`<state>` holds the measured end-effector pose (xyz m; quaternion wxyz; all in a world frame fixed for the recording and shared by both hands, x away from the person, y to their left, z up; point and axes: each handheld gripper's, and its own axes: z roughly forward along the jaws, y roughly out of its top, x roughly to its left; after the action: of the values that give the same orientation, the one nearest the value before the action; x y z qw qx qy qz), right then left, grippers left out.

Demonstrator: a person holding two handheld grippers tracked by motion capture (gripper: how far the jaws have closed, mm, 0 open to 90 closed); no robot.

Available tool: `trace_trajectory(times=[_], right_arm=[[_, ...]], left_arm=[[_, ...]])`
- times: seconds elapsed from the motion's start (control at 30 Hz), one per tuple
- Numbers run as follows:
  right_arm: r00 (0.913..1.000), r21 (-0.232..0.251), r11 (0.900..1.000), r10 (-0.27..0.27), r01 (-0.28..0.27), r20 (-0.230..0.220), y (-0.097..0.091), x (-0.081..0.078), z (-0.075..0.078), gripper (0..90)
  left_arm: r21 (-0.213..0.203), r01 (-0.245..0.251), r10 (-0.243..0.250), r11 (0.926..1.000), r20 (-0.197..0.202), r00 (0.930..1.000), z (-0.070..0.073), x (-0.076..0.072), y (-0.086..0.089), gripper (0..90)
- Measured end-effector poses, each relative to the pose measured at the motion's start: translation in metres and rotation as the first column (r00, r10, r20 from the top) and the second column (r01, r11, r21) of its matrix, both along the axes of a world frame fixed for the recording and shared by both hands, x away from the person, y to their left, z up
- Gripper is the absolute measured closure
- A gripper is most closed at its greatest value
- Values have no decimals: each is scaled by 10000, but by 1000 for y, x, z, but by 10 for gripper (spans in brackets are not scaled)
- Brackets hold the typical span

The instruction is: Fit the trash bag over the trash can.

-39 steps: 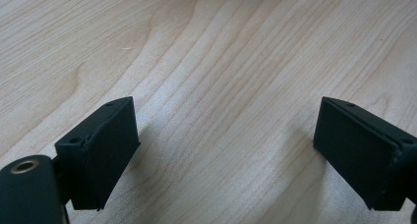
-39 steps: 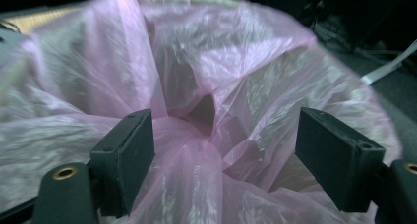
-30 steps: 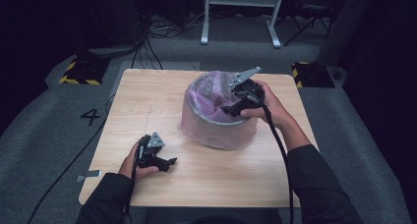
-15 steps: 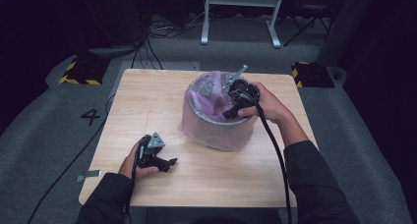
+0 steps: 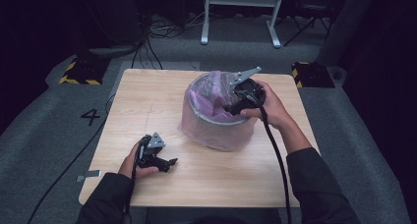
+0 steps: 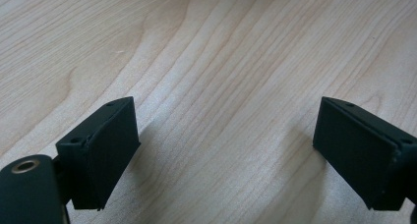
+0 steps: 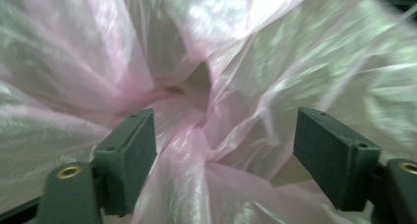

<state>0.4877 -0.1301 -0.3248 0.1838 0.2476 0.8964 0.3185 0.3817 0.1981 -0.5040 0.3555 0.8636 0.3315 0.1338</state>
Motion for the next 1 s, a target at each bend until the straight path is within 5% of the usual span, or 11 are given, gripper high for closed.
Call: trace_trajectory(times=[0.2, 0.43, 1.0], right_arm=[[9985, 1048, 9945, -45, -13, 545, -20, -19, 12, 230], [9940, 1626, 9866, -314, 139, 1052, -46, -40, 21, 219], [9900, 2090, 9777, -474, 188, 1328, -104, -85, 1, 200]], left_arm=[[-24, -21, 21, 10000, 15, 10000, 0, 0, 0, 98], [-20, -24, 24, 10000, 15, 10000, 0, 0, 0, 98], [-52, -48, 48, 10000, -28, 10000, 0, 0, -1, 95]])
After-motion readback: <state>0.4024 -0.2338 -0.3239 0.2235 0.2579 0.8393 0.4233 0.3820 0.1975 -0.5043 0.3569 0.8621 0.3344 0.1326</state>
